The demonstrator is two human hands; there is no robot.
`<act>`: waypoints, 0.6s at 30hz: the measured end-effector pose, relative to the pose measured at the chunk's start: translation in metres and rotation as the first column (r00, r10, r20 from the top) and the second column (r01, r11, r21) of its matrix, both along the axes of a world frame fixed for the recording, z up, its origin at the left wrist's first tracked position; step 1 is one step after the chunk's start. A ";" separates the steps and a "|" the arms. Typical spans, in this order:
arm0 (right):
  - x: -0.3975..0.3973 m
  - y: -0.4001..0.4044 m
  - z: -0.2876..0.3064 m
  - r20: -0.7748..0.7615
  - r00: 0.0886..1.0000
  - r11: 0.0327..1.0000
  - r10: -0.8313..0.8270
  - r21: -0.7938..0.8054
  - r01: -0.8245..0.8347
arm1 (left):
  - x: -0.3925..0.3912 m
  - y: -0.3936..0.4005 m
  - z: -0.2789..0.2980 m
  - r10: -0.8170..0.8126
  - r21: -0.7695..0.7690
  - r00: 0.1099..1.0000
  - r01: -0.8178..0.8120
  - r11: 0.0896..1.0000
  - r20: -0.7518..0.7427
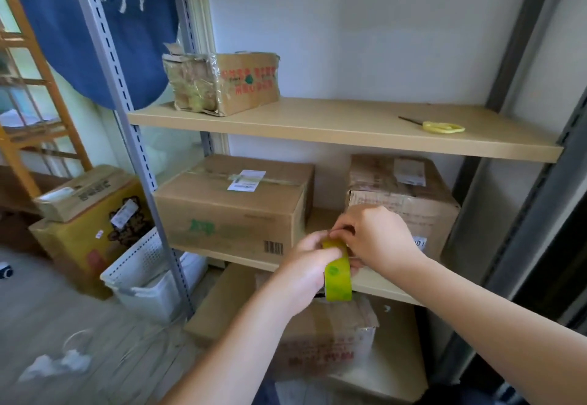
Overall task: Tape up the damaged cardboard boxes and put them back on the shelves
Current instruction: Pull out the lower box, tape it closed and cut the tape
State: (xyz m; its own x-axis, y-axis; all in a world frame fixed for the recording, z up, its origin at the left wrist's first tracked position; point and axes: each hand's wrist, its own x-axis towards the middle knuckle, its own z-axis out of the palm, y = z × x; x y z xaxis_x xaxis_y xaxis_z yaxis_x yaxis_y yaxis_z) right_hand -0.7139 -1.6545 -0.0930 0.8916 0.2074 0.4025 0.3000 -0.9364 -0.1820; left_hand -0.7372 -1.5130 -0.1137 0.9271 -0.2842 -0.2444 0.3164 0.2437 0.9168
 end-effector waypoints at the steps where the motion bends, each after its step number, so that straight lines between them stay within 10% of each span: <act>1: 0.001 0.003 0.002 0.041 0.999 1.000 0.000 -0.018 0.000 | 0.000 0.005 0.002 -0.012 -0.013 1.000 0.012 1.000 0.025; 18: 0.127 0.008 0.147 0.033 0.990 0.972 -0.135 0.198 0.126 | 0.116 -0.015 0.111 0.176 0.079 0.966 -0.194 0.978 0.187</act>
